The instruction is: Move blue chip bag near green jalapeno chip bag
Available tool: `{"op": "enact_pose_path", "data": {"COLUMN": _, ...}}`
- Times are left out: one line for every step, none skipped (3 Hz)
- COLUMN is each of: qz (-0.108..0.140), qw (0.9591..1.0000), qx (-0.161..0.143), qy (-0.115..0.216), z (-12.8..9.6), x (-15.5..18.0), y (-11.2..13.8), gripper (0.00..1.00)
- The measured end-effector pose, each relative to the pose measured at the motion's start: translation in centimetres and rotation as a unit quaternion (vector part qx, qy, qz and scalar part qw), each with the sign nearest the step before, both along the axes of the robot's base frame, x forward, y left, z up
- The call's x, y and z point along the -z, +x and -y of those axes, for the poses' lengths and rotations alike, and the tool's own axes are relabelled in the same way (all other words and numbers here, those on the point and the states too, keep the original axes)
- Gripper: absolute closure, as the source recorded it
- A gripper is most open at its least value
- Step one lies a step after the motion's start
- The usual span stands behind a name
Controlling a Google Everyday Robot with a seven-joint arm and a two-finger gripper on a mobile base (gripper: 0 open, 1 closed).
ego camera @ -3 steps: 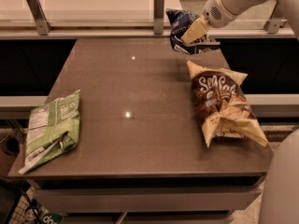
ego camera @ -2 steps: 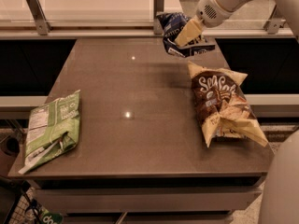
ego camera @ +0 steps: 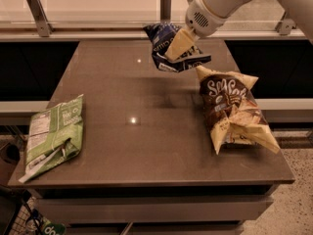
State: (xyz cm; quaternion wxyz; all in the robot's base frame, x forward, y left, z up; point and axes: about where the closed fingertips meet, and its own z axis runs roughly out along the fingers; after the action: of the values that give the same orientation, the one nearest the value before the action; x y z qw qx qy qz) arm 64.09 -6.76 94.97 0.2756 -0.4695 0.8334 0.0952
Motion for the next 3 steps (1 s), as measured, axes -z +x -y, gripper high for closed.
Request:
{"op": "enact_pose_path", "data": {"qz": 0.0, "qw": 0.9999, "qx": -0.015, "qy": -0.004, "z": -2.8, "x": 0.8, "y": -3.8, "gripper": 1.0}}
{"op": "enact_pose_path", "data": {"qz": 0.004, "qw": 0.9996, "qx": -0.029, "qy": -0.005, "z": -5.1, "x": 1.7, "y": -7.3, "gripper": 1.0}}
{"op": "enact_pose_path", "data": {"qz": 0.008, "qw": 0.9995, "qx": -0.031, "qy": -0.004, "z": -6.9, "x": 2.6, "y": -10.8, "gripper": 1.0}}
